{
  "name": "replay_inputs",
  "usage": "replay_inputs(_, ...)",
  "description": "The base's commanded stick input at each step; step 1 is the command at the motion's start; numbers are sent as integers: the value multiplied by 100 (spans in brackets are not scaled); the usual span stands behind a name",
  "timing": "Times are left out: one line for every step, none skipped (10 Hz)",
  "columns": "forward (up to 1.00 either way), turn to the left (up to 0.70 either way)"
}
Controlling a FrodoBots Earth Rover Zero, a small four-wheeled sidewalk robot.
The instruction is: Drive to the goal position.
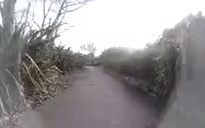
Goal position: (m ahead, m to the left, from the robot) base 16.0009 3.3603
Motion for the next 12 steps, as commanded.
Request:
replay_inputs(70, -14)
replay_inputs(70, -34)
replay_inputs(70, -35)
replay_inputs(70, -35)
replay_inputs(70, -33)
replay_inputs(70, -10)
replay_inputs(70, 0)
replay_inputs(70, 0)
replay_inputs(70, 0)
replay_inputs(70, 0)
replay_inputs(70, 0)
replay_inputs(70, 0)
